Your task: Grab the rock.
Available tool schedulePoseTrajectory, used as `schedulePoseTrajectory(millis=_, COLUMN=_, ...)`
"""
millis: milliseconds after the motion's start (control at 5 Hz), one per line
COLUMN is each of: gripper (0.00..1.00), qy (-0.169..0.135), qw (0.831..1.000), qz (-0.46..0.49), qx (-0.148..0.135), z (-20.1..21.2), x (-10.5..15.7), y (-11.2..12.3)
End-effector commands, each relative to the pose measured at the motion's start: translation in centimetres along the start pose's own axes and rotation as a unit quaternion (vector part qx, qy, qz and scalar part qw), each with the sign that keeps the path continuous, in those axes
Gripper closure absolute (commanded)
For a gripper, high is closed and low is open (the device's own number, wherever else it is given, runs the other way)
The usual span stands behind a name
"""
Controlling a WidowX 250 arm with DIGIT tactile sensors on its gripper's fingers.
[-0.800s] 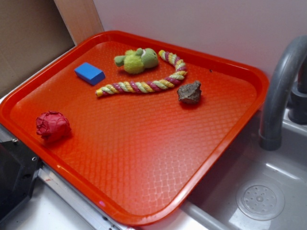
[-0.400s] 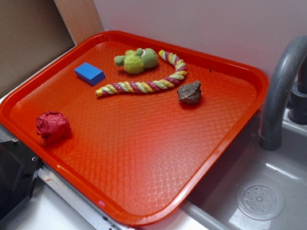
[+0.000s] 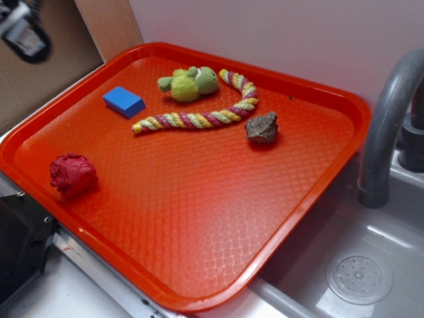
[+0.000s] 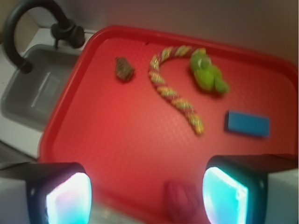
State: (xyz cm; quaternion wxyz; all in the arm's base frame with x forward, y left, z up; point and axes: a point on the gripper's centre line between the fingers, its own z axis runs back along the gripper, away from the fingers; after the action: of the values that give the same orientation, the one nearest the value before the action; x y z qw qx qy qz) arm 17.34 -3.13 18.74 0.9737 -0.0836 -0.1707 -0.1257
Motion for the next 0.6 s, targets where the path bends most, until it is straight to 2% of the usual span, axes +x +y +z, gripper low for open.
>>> schedulePoseTrajectory(millis=0, gripper=0.00, qy=-0.033, qw=0.993, qz=-0.113, qx=-0.006, z=-6.6, x=3.7, y=-2.8)
schedulePoseTrajectory(millis=200, gripper=0.00, qy=-0.024, qw=0.989, qz=-0.145, qx=0.012, z=-9.4, x=5.5, y=-3.9)
schedulePoseTrajectory(millis=400, gripper=0.00, qy=-0.016, qw=0.986, qz=-0.161, qx=0.037, z=-12.0, x=7.3, y=-3.9)
